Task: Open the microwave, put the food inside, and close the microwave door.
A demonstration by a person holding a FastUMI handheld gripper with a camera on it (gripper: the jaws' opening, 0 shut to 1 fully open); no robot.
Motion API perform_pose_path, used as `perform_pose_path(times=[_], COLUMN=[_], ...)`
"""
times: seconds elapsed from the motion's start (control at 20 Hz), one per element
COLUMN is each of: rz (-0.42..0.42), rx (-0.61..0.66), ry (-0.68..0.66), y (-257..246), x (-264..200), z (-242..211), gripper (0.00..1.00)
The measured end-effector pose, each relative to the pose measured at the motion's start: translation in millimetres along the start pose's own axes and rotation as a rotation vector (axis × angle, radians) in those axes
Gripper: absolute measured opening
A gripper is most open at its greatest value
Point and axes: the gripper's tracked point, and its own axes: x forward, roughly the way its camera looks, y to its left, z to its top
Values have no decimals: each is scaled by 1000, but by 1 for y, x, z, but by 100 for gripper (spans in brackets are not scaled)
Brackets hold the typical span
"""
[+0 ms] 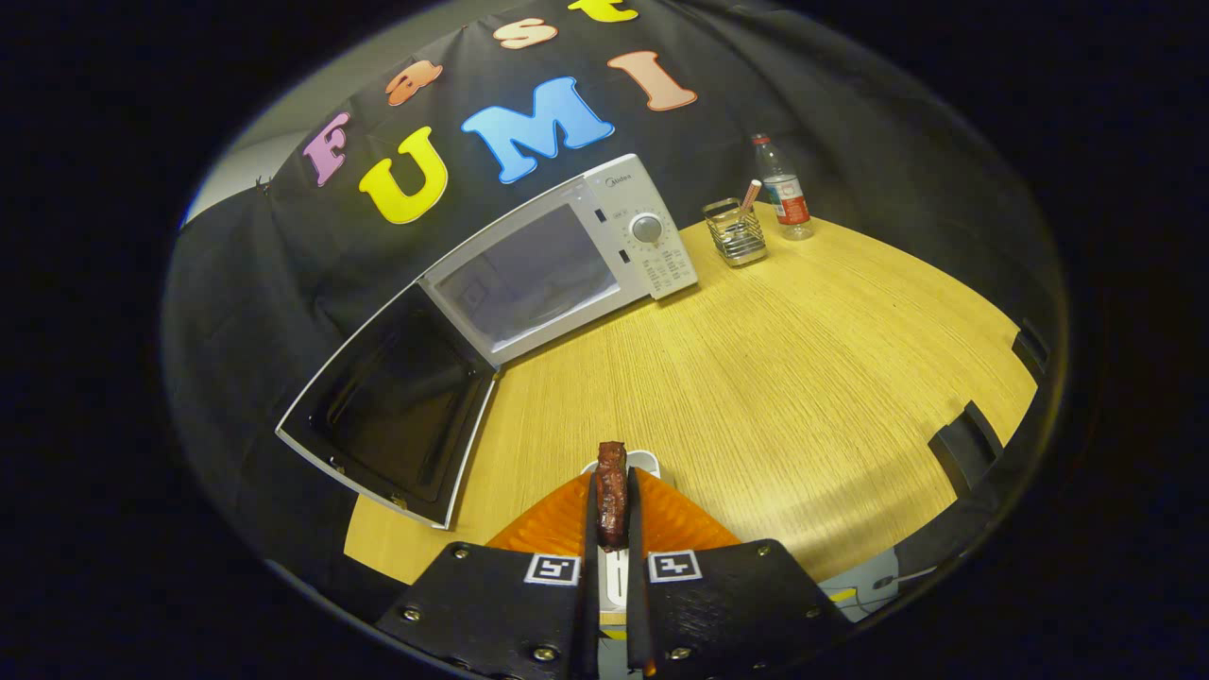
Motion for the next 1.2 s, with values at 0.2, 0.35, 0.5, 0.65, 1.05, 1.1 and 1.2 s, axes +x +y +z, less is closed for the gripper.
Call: perform_pose_path(times=[0.2, 0.35, 0.5, 0.65, 1.05, 1.1, 1.2], rz=[44, 57, 96, 107, 191, 198, 205], rx=[27, 10, 2, -11, 27, 27, 29], ry=[-30, -57, -77, -106, -146, -147, -153], y=[21, 36, 58, 75, 124, 129, 135], x=[9, 18, 29, 44, 95, 102, 117], z=[23, 43, 59, 79, 121, 125, 132], gripper=[12, 12, 12, 12, 12, 12, 12])
